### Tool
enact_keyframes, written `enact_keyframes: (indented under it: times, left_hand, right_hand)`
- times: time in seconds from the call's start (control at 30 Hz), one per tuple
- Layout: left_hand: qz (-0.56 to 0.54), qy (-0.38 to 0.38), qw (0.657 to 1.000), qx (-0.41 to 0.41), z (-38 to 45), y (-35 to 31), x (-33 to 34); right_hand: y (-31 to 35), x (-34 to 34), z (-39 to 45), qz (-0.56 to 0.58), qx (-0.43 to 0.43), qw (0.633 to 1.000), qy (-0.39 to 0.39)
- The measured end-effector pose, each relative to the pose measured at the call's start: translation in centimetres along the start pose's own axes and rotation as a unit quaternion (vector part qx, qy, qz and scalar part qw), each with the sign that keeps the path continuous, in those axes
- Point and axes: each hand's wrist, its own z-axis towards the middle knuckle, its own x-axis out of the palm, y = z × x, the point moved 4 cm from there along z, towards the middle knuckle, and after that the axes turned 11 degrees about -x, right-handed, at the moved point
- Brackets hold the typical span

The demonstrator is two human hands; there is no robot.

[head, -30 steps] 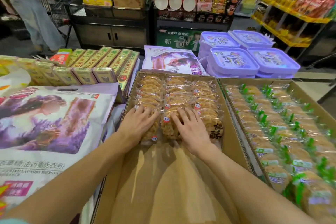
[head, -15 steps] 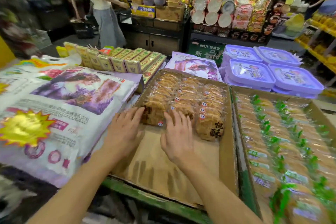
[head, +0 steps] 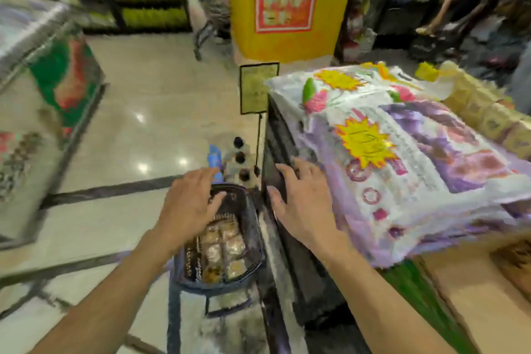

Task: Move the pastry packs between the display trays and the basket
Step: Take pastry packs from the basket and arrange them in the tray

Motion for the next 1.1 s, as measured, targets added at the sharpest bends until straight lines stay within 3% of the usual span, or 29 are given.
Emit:
enact_keyframes:
  times: [0.2,0.37,0.5,0.67,0.83,0.97,1.1]
  left_hand:
    - [-0.016,0.091,0.979,-0.180,-0.6,13.3,5.8]
    - [-0.075,0.225,0.941,-0.241,1.6,19.8,17.7]
    - [-0.144,0.326,0.877,-0.321,1.8,22.6,31.2]
    - [-0.198,0.373,0.770,-0.477,0.7,27.3,52.2]
    - [-0.185,0.360,0.697,-0.592,-3.8,30.8,69.9]
    - [-0.162,0.339,0.667,-0.643,-6.7,32.1,76.3]
    - [-0.111,0.299,0.695,-0.645,-8.3,33.1,78.9]
  right_hand:
    - [4.8,15.4,4.4,0.062,-0.046,0.982,0.171]
    - [2.7,30.8,2.5,0.095,0.049,0.927,0.359]
    - [-0.4,43.3,-1.7,0.126,0.140,0.866,0.463]
    - [-4.4,62.9,-8.1,0.167,0.297,0.789,0.511]
    - [-8.3,81.0,-15.6,0.199,0.452,0.718,0.491]
    - [-9.5,87.5,-20.1,0.170,0.532,0.683,0.470]
    - [-8.7,89.2,-22.2,0.106,0.531,0.697,0.470]
